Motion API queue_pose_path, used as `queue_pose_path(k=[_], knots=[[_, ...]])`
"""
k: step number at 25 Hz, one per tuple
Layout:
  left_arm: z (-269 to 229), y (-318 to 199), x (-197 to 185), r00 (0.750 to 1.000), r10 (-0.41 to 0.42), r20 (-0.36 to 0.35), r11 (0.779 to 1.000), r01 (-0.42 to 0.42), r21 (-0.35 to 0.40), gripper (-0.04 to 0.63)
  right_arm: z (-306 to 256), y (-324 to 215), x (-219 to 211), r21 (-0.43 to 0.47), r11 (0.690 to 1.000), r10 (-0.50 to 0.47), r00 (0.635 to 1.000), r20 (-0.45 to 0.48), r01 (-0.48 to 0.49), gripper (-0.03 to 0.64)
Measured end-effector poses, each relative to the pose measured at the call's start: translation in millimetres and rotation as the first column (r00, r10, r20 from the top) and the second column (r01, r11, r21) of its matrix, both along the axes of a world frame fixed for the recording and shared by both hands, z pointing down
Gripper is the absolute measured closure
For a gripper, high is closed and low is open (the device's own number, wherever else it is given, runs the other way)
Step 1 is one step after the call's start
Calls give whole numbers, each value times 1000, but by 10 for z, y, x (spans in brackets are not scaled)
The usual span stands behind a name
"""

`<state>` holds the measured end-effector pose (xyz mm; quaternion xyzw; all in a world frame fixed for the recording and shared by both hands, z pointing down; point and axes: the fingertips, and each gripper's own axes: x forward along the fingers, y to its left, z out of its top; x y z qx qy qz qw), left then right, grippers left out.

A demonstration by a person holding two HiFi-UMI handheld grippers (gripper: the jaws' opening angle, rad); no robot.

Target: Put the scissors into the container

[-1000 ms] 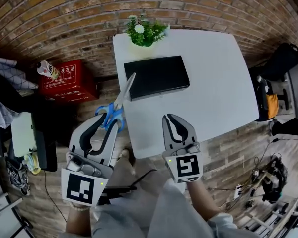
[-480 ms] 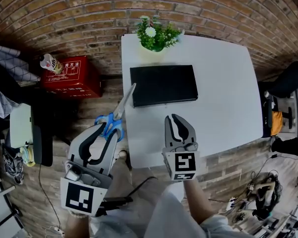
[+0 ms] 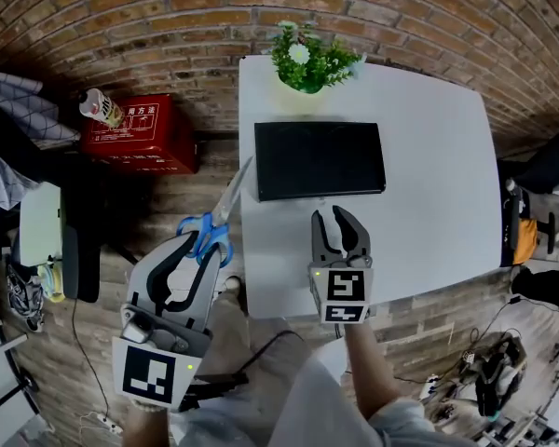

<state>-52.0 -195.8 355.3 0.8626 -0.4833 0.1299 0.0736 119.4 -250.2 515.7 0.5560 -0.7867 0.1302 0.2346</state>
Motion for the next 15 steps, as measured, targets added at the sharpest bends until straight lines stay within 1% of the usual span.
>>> queue_pose_path(k=[2,6,9,15], knots=[[29,-3,-14,1000,-7,0,1000,7,-6,497,52,-27,3,-10,1000,6,1000,0,-6,506],[79,-10,-47,1000,-17,1,1000,17,-17,497,154,-94,-19,-37,999,20,1000,17,-19,506],[109,-24,-63,1000,-19,1,1000,19,-23,497,244,-138,-20,-65,997,30,999,13,-29,508],[125,-3,-59,1000,-27,4,999,27,-24,496,327,-187,29,-72,995,66,998,23,-65,508]])
